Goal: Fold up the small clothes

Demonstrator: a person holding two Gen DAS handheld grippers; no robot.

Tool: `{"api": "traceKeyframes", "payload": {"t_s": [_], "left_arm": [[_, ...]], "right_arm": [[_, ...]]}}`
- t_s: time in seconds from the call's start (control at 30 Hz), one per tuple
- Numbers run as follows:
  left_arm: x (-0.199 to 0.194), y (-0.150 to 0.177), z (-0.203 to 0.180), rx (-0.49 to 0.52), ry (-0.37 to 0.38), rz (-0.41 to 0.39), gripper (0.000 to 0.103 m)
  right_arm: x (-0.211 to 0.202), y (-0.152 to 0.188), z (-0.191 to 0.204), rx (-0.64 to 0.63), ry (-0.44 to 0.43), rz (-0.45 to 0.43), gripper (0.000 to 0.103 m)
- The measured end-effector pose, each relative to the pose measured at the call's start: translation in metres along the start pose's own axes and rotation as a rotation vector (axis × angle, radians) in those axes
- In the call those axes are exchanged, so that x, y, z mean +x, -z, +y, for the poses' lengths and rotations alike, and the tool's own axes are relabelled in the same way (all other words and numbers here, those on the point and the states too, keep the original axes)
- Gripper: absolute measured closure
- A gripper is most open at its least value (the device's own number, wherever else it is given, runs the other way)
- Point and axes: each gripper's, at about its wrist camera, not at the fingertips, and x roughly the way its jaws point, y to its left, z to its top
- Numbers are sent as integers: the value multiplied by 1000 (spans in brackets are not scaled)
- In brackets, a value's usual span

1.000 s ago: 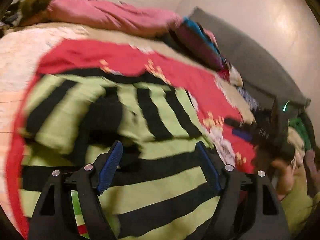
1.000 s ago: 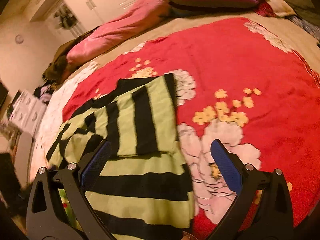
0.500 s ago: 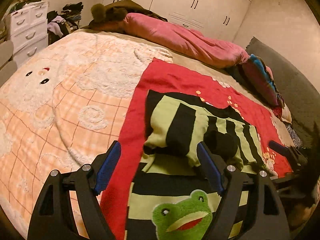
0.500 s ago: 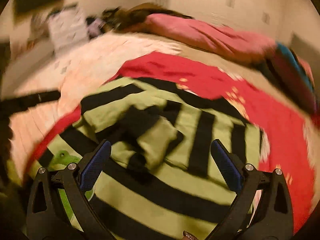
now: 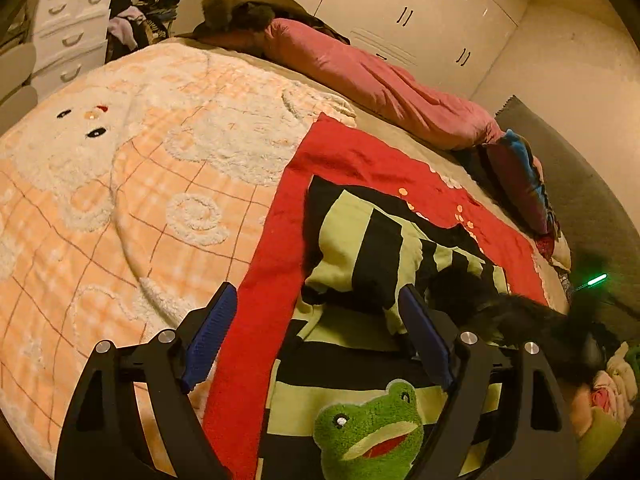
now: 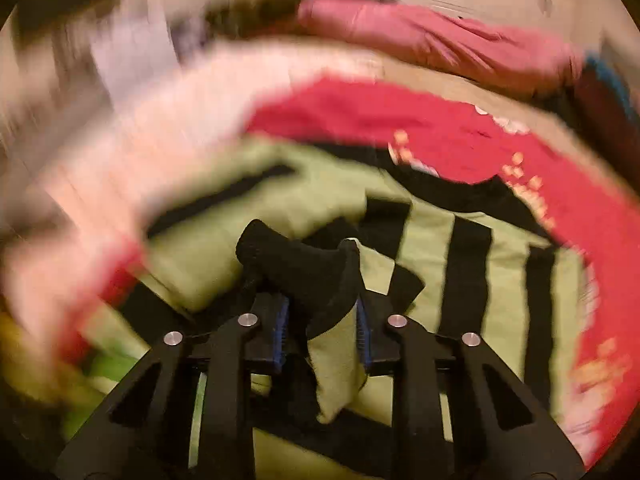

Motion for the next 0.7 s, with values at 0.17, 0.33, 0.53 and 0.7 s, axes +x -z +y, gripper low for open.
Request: {"api": "traceKeyframes", "payload": {"t_s": [0.17, 0.33, 0.53, 0.7], "left_arm": [[4, 3, -3, -4, 22, 14, 21], [9, 6, -10, 14, 29, 35, 21], [15, 10, -16, 28, 28, 58, 21], [21, 14, -25, 51, 31, 77, 21]], "right_arm": [[-77, 0, -89, 336, -238, -245, 83], [-93, 31, -176, 555, -99, -256, 29], [-85, 98, -223, 784, 41, -140, 28], [-80, 86, -202, 642, 60, -126, 28]]}}
